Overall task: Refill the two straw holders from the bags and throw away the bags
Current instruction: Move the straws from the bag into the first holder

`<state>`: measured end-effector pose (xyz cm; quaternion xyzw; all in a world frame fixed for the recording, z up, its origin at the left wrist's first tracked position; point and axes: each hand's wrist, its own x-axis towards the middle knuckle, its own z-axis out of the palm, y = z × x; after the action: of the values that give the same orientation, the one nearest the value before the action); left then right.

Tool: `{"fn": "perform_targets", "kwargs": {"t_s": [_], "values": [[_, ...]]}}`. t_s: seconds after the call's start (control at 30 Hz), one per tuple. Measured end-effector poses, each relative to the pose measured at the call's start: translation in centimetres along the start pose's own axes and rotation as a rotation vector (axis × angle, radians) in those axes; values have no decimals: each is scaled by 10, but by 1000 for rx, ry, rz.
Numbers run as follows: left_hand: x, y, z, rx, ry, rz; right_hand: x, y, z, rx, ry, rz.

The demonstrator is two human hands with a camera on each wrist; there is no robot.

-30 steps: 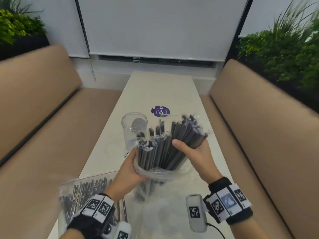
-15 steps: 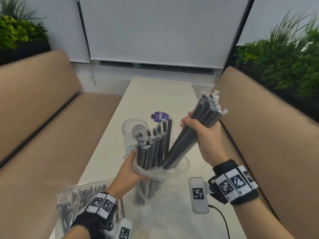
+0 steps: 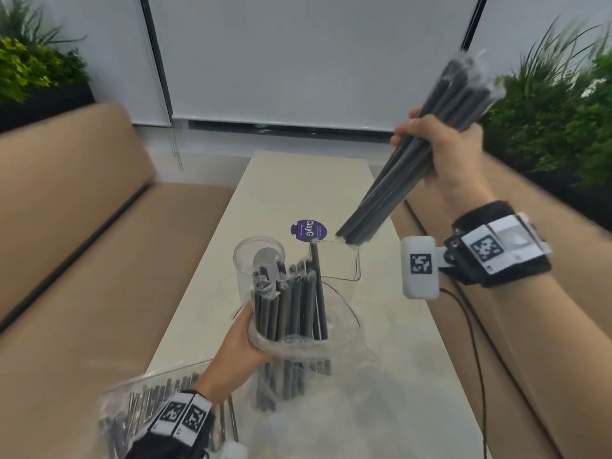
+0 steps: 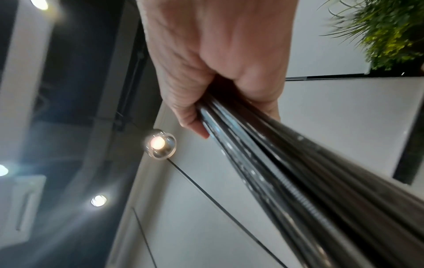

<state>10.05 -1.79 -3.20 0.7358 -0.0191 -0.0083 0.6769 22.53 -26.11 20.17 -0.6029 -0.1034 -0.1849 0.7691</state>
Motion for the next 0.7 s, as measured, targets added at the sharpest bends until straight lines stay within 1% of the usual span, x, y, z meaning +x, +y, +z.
{"fn": "perform_targets", "kwargs": {"t_s": [0.1,0.2,0.27,0.37,0.43,0.5,0.63,0.67,0.7], "values": [[-3,-1,1,15,-9,-20,5,47,5,-156,21,63],[-12,-1,5,14,-15,-24,-8,100,5,-314,-34,173],[-13,-2,6,8,-23,-46,-17,130,2,-375,-59,284],[-11,1,7,-9,-37,-64,-25,157,-6,-478,-132,487],[-9,2,7,-25,-38,-76,-31,166,-11,-530,-190,565],[-9,1,7,-33,-27,-83,-36,169,-15,-534,-268,597],[-7,-1,8,-34,-13,-78,-36,155,-20,-595,-376,693],[-7,-1,9,-34,-12,-74,-33,149,-22,-642,-372,682],[-7,0,9,-33,-11,-77,-29,142,-25,-694,-323,622]]}}
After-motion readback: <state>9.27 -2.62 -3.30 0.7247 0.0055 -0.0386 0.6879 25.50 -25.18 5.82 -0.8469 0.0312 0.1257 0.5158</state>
